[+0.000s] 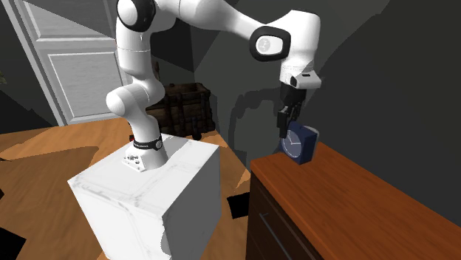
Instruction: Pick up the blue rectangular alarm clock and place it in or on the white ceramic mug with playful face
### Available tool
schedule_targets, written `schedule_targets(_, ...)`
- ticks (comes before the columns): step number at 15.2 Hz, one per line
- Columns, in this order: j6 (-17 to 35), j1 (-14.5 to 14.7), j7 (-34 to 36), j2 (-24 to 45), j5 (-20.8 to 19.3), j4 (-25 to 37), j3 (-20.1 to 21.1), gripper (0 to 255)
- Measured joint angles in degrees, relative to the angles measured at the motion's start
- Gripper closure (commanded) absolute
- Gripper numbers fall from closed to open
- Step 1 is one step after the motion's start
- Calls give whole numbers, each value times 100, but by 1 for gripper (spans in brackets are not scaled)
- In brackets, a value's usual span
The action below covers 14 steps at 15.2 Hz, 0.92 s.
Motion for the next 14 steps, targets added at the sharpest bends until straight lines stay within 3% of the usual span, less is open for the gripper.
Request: schedule_targets(14,-1018,-5,-15,-159,16,858,2,255)
